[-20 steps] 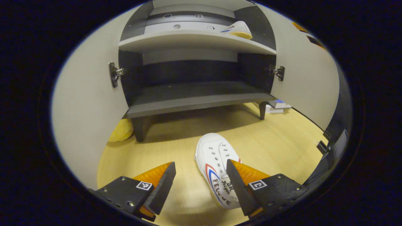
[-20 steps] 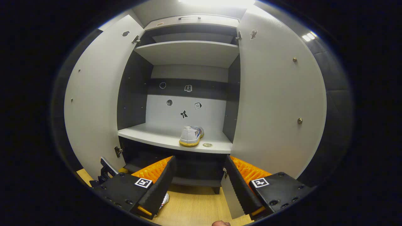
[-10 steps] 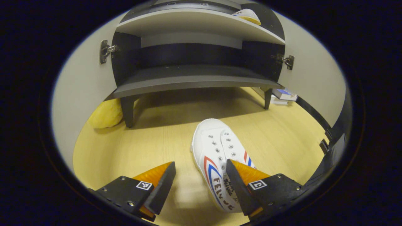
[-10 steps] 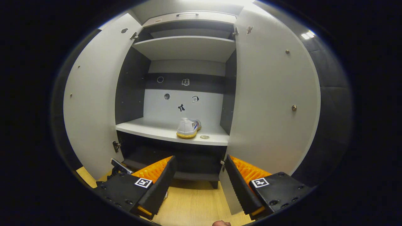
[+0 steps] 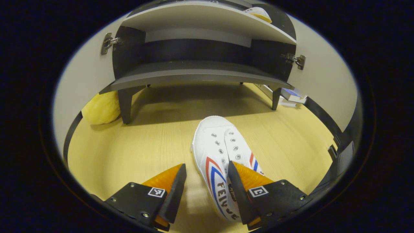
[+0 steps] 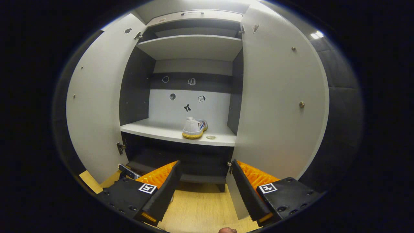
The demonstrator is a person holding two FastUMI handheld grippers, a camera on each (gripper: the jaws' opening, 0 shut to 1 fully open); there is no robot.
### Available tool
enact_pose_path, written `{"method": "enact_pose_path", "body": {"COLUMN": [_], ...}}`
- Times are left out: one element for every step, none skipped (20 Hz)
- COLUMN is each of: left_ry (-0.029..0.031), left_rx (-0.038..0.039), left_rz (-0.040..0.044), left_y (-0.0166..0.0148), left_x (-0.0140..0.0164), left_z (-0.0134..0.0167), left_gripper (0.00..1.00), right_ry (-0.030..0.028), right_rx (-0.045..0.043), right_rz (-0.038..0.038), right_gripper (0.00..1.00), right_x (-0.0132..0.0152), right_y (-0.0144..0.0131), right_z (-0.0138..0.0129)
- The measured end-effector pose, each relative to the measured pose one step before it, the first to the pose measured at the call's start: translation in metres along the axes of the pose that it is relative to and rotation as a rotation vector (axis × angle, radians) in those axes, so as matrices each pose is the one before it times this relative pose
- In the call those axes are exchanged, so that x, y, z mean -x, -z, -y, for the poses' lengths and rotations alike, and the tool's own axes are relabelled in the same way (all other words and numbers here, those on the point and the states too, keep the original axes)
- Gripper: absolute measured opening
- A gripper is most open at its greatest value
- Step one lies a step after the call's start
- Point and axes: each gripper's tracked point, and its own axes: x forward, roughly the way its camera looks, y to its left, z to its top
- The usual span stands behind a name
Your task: Grab one shoe with the right hand and put it into the shoe cabinet, grab the other shoe with the left hand and put it into the shoe cabinet; then close the right door with the right hand and the left door with the left hand.
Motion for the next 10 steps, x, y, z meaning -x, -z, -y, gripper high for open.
{"method": "enact_pose_path", "body": {"left_ry": [0.03935,-0.00366,0.00168,-0.00404,-0.00752,-0.00309,-0.01735,-0.00934,-0.00524,-0.01250], "left_rx": [0.02759,0.01970,-0.00388,-0.00231,-0.00605,0.00575,0.00281,0.01731,0.01296,-0.00816], "left_rz": [-0.00192,-0.01159,-0.00377,-0.00846,0.00077,-0.01008,0.00121,0.00973,0.01218,0.01126], "left_y": [-0.00082,-0.00179,0.00169,0.00150,0.00048,-0.00030,-0.00201,-0.00116,-0.00160,-0.00034], "left_x": [-0.00030,-0.00508,0.00239,-0.00131,0.00059,-0.00294,0.00629,-0.00391,0.00239,0.00144], "left_z": [0.00748,0.00200,-0.00164,0.00000,-0.00157,0.00141,-0.00288,-0.00051,-0.00043,-0.00157], "left_gripper": [0.78,0.64,0.50,0.50,0.48,0.46,0.39,0.40,0.22,0.14], "right_ry": [-0.00588,-0.00808,-0.00290,-0.00008,-0.00420,-0.00290,-0.00078,-0.00310,-0.00349,-0.00188], "right_rx": [-0.00226,-0.00071,0.00326,0.00404,0.00368,0.00436,0.00291,0.00244,0.00306,0.00339], "right_rz": [0.00148,0.00101,0.00092,0.00167,0.00079,-0.00066,0.00163,0.00221,0.00116,0.00038], "right_gripper": [0.99,0.99,0.99,0.99,0.99,0.99,0.99,0.99,0.99,0.99], "right_x": [0.00066,0.00024,0.00046,0.00103,0.00123,0.00131,0.00179,0.00200,0.00177,0.00190], "right_y": [-0.00005,-0.00081,-0.00025,-0.00064,-0.00057,-0.00060,-0.00054,-0.00102,-0.00066,-0.00044], "right_z": [-0.00093,-0.00155,-0.00055,0.00090,-0.00060,-0.00007,0.00112,0.00075,-0.00039,0.00060]}}
